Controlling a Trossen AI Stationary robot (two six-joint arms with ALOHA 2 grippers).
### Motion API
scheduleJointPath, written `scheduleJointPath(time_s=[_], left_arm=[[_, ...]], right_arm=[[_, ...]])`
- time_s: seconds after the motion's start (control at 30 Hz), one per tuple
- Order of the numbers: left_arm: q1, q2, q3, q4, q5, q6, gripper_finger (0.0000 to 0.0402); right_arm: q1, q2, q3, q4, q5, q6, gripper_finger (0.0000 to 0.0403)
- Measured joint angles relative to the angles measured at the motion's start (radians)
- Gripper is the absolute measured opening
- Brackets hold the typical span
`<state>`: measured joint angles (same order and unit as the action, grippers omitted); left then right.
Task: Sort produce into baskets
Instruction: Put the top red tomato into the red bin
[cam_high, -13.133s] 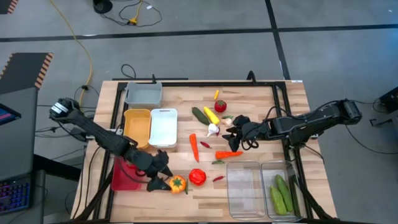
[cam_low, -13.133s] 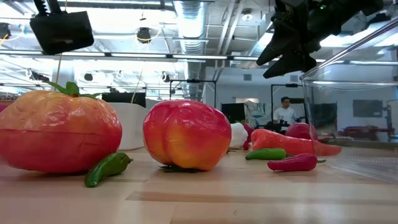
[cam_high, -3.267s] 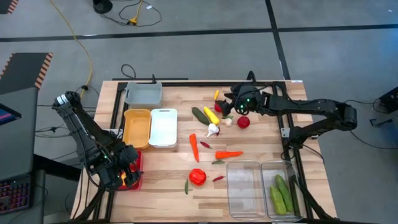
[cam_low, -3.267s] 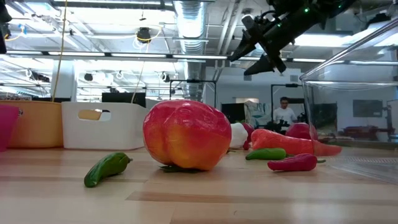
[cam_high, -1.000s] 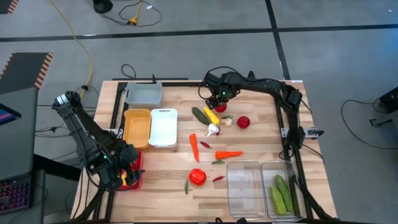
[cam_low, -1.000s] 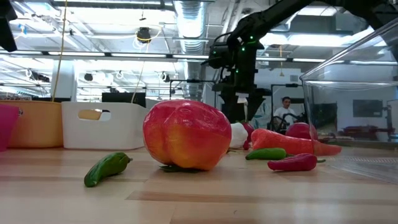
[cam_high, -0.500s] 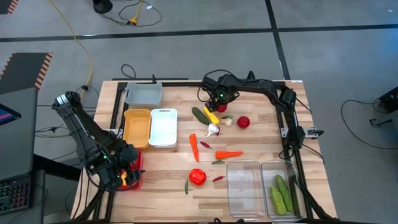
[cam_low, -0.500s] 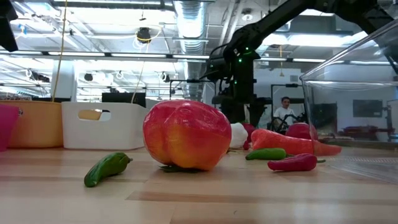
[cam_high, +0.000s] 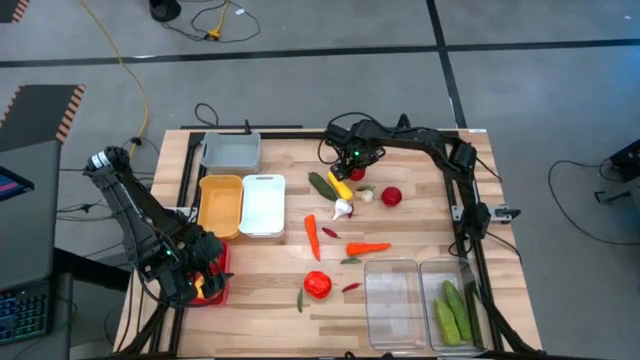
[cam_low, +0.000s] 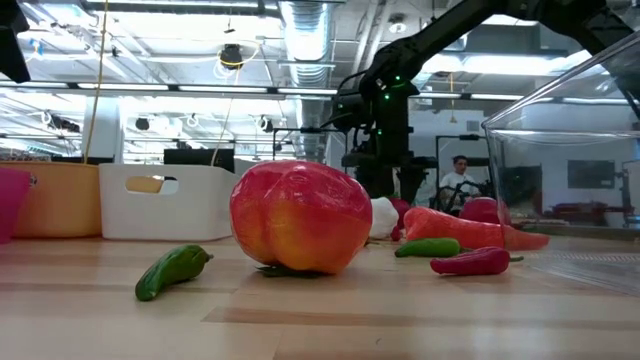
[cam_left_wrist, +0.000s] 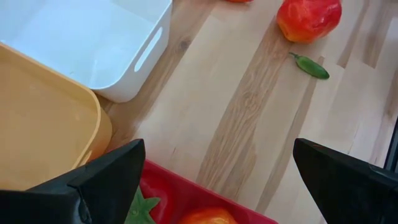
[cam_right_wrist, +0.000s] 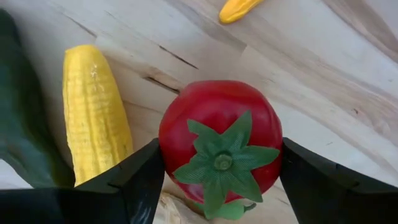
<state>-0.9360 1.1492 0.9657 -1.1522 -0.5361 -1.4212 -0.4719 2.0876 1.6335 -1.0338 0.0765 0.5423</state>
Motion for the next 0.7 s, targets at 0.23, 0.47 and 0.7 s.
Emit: scheduleJointPath(time_s=[0.23, 0.47, 0.7], left_arm=[[0.000, 0.000, 0.000, 0.000, 0.000, 0.000, 0.0395], [0.000, 0.000, 0.000, 0.000, 0.000, 0.012, 0.0395], [0.000, 0.000, 0.000, 0.003, -0.024, 0.066, 0.0395]], right_arm=[[0.017, -0.020, 0.083, -0.064, -0.044, -0.023, 0.0307], [0.092, -0.036, 0.217, -0.090, -0.084, -0.027, 0.0307], [0.225, -0.039, 0.350, -0.064, -0.085, -0.027, 0.0307]])
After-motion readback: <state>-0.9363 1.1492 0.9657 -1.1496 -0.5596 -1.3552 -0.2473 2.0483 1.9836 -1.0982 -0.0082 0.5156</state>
